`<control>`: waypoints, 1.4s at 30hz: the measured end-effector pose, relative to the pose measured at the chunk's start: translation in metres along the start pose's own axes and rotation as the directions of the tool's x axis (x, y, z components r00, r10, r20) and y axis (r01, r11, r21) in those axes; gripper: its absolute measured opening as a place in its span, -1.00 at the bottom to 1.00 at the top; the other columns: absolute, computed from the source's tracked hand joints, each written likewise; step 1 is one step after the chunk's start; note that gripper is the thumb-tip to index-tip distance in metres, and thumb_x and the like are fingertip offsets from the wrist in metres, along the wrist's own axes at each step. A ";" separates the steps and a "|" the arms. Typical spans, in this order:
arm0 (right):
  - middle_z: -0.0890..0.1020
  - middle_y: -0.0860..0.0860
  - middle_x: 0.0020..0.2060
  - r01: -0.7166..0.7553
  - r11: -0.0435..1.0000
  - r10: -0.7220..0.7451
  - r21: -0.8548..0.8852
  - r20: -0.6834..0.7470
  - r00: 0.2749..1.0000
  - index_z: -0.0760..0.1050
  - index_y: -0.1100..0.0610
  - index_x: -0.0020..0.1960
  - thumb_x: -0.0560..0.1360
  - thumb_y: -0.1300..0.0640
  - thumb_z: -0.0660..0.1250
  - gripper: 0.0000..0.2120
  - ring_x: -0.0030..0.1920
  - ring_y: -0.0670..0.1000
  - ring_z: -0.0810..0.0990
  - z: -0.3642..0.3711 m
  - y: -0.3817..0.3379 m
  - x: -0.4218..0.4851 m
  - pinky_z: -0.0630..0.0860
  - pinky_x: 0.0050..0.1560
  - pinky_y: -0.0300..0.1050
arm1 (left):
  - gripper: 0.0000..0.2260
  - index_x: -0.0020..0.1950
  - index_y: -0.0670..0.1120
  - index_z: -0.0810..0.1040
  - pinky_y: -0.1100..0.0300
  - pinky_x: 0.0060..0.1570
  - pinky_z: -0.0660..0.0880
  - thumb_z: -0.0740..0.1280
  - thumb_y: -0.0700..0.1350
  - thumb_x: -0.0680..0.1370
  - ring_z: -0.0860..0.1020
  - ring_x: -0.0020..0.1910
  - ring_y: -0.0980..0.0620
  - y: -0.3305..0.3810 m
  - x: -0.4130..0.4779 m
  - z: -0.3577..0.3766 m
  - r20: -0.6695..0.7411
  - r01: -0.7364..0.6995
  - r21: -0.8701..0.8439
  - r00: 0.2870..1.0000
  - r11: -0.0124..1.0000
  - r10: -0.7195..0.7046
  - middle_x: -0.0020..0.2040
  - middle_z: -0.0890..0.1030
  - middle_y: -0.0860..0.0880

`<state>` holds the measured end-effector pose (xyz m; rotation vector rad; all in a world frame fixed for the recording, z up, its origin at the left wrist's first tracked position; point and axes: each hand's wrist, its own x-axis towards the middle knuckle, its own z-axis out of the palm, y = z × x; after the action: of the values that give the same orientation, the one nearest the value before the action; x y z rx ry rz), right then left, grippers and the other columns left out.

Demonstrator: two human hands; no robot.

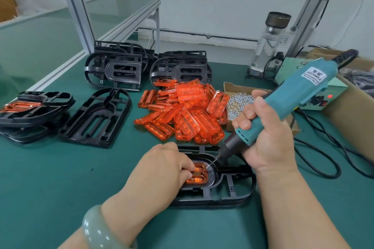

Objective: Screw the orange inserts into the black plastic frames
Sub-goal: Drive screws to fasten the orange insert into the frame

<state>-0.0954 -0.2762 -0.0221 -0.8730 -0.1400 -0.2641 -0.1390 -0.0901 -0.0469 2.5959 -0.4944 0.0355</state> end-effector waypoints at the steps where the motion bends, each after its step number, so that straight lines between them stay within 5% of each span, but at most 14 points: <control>1: 0.42 -0.06 -0.44 -0.001 1.000 0.001 0.003 0.003 1.000 0.43 0.11 -0.02 0.45 0.17 0.27 -0.88 -0.51 -0.10 0.38 0.000 0.000 0.000 0.36 -0.38 -0.25 | -0.82 0.11 0.18 0.61 0.35 -0.09 0.27 0.29 0.04 0.55 0.41 -0.01 0.14 0.000 0.000 0.000 -0.002 -0.002 0.000 1.000 1.000 0.002 -0.10 0.41 0.14; 22: 0.43 -0.07 -0.43 0.045 0.994 -0.025 -0.102 0.191 0.981 0.42 0.11 0.03 0.49 0.21 0.21 -0.87 -0.50 -0.10 0.41 0.005 -0.002 -0.007 0.35 -0.36 -0.22 | -0.82 0.11 0.18 0.61 0.31 -0.02 0.31 0.28 0.04 0.55 0.41 0.02 0.12 0.001 0.000 0.000 -0.007 0.010 -0.016 1.000 1.000 -0.011 -0.08 0.41 0.12; 32: 0.45 -0.02 -0.42 0.101 0.971 0.005 -0.218 0.437 0.899 0.47 0.10 0.05 0.39 0.15 0.41 -0.74 -0.51 -0.07 0.41 0.026 0.001 -0.013 0.38 -0.39 -0.24 | -0.80 0.15 0.18 0.58 0.29 -0.01 0.36 0.27 0.03 0.57 0.42 0.05 0.11 0.004 0.001 -0.002 0.015 0.003 0.031 1.000 1.000 -0.004 -0.04 0.42 0.09; 35: 0.46 -0.02 -0.41 0.094 0.968 0.040 -0.234 0.511 0.859 0.50 0.06 0.07 0.36 -0.04 0.53 -0.63 -0.50 -0.07 0.42 0.032 0.003 -0.014 0.39 -0.39 -0.25 | -0.80 0.13 0.18 0.58 0.30 -0.06 0.32 0.26 0.00 0.56 0.41 0.04 0.10 0.004 0.003 -0.004 0.045 -0.010 0.051 0.999 0.999 0.008 -0.09 0.38 0.09; 40: 0.43 -0.03 -0.43 0.061 0.978 0.019 -0.201 0.373 0.928 0.44 0.14 0.06 0.36 0.09 0.46 -0.65 -0.52 -0.08 0.39 0.027 0.001 -0.014 0.36 -0.41 -0.24 | -0.78 0.18 0.18 0.57 0.19 0.09 0.39 0.23 0.00 0.58 0.42 0.09 0.04 0.004 0.006 -0.007 0.089 -0.054 0.104 0.995 0.993 0.045 -0.02 0.44 0.04; 42: 0.43 -0.04 -0.43 0.034 0.988 0.021 -0.148 0.354 0.935 0.41 0.14 0.07 0.32 -0.01 0.55 -0.53 -0.52 -0.09 0.39 0.025 0.000 -0.014 0.36 -0.40 -0.24 | -0.76 0.21 0.19 0.54 0.18 0.12 0.38 0.19 0.01 0.60 0.42 0.11 0.03 0.005 0.006 -0.005 0.088 -0.074 0.152 0.994 0.986 0.061 0.01 0.44 0.03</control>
<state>-0.1091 -0.2546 -0.0093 -1.0676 -0.4647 -0.1213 -0.1347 -0.0942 -0.0397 2.7405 -0.6330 -0.0118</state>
